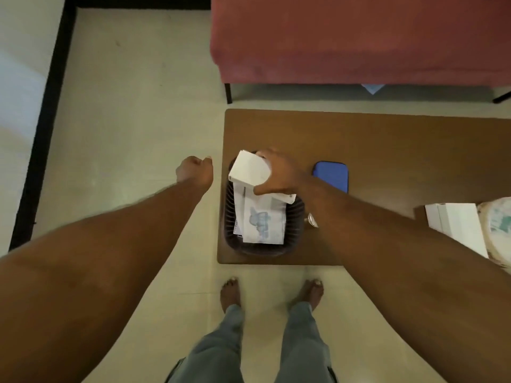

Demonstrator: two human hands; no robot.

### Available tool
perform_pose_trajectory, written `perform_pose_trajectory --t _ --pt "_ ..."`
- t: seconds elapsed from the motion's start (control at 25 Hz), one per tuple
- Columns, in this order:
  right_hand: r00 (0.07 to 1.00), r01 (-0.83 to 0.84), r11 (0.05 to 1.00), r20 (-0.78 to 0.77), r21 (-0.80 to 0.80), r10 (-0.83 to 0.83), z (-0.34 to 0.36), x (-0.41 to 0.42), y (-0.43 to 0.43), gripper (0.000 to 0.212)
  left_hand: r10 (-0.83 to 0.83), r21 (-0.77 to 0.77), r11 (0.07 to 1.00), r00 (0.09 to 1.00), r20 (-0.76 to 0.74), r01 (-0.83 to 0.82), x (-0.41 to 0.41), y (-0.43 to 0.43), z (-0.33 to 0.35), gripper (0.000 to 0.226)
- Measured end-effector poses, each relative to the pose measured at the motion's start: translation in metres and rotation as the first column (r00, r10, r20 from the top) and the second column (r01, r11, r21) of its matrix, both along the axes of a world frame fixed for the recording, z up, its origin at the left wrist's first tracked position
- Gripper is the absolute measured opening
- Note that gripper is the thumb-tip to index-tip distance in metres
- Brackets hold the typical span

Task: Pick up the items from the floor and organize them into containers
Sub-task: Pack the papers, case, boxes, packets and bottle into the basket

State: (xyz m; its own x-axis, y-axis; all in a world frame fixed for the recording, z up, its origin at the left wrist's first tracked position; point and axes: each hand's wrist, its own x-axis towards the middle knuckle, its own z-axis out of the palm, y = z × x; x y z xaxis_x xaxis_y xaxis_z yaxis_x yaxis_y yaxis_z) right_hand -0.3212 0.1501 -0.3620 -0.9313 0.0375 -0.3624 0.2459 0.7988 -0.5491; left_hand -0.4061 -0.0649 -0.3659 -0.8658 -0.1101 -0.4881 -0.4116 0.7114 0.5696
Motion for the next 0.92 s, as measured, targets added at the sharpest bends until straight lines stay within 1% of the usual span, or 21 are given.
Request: perform_pose_trajectory --t 0.12,0.24,0.36,0.52,0.6,0.64,0.72,0.8,0.84,0.92 --pt "0.992 -0.085 0.987 0.108 0.139 0.071 -0.031 0.001 -0.008 0.107 -0.013 0.017 1.0 1.0 0.017 0.013 0.001 -0.016 -0.019 0.036" --pt "0.99 -0.1 0.96 0.127 0.263 0.068 -0.063 -0.004 -0.018 0.1 -0.03 0.02 0.999 0.999 0.043 0.029 0.0 -0.027 -0.045 0.039" --pt "0.993 -0.075 0.958 0.107 0.275 0.046 -0.089 -0.006 -0.026 0.087 -0.05 0.019 0.999 0.997 0.062 0.049 0.001 -0.032 -0.069 0.04" --pt "0.997 -0.075 0.958 0.054 0.277 0.062 -0.107 0.006 -0.029 0.085 -0.095 -0.01 0.995 0.993 0.068 0.096 0.008 -0.028 -0.085 0.038" --pt "0.996 -0.088 0.966 0.028 0.243 0.083 -0.105 0.01 -0.026 0.078 -0.113 -0.027 0.993 0.992 0.05 0.115 0.007 -0.021 -0.081 0.038" --pt "0.996 -0.09 0.971 -0.001 0.223 0.092 -0.102 0.01 -0.025 0.072 -0.107 -0.035 0.993 0.994 0.032 0.108 0.005 -0.017 -0.075 0.038" --pt "0.992 -0.051 0.986 -0.11 0.159 0.069 -0.087 0.008 -0.019 0.049 -0.078 -0.058 0.995 0.996 -0.032 0.076 -0.004 -0.008 -0.058 0.041" --pt "0.969 0.041 0.997 -0.247 0.065 -0.024 -0.063 0.005 -0.008 0.023 -0.044 -0.069 0.997 0.993 -0.108 0.036 -0.013 0.005 -0.035 0.044" --pt "0.948 0.103 0.994 -0.307 0.038 -0.086 -0.047 0.004 0.0 0.014 -0.023 -0.056 0.998 0.989 -0.145 0.015 -0.016 0.014 -0.024 0.044" --pt "0.899 0.227 0.974 -0.389 0.024 -0.2 -0.011 0.004 0.023 0.009 0.012 -0.006 1.0 0.978 -0.21 -0.013 -0.019 0.038 0.001 0.042"
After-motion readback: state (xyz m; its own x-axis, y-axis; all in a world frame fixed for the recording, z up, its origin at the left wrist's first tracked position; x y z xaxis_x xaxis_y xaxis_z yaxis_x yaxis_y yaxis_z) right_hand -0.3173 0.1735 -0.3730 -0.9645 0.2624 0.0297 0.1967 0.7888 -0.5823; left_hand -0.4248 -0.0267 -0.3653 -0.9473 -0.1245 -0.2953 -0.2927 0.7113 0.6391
